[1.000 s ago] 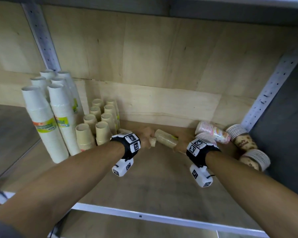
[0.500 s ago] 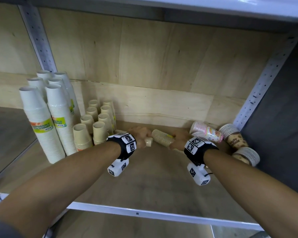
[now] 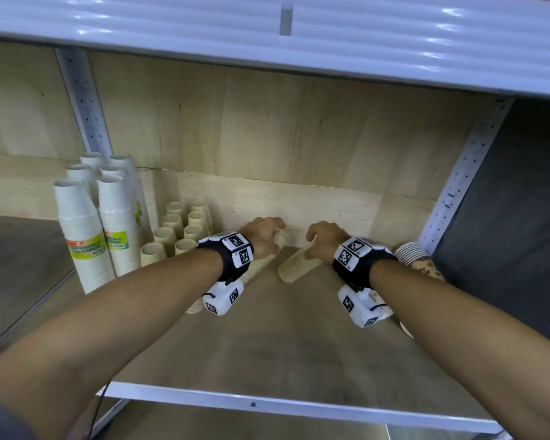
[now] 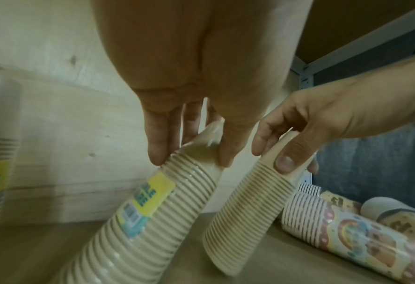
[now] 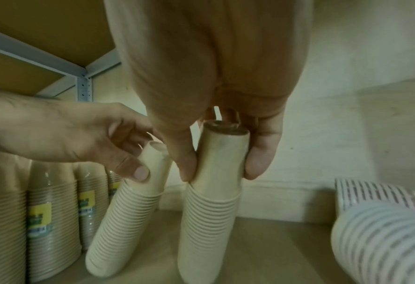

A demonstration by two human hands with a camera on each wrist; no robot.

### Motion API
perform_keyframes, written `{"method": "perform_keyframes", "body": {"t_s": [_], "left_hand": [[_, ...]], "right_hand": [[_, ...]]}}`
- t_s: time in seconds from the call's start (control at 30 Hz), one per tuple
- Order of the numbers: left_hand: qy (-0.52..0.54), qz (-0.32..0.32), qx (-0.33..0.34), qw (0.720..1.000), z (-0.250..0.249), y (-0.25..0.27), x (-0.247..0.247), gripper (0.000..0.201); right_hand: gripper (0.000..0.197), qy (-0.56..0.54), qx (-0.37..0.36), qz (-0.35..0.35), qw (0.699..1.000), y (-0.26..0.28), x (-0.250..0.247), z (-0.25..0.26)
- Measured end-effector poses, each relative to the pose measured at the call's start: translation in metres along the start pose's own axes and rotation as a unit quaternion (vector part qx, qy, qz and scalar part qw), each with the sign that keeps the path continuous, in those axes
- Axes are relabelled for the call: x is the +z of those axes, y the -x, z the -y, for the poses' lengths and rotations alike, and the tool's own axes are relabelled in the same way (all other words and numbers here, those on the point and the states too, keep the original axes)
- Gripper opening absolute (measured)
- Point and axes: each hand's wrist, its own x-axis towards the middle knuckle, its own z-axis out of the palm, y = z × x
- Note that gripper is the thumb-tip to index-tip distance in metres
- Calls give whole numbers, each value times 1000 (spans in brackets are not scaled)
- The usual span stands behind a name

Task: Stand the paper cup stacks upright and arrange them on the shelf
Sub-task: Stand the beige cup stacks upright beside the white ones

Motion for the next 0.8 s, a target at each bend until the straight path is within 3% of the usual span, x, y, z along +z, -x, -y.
{"method": "perform_keyframes", "body": {"t_s": [0.17,0.53,0.8], "left_hand": [[65,-2,-1,998,-7,-3,-14,54],[60,13,3,998,-9,-5,-12,51],[92,19,11,996,-9,-8,-18,52]], "right_hand": [[41,-13,-17,2,1000,-5,-7,14],[45,-3,-28,20,999,-7,-6,28],[45,-7,17,23,1000,-2,-18,30]]}}
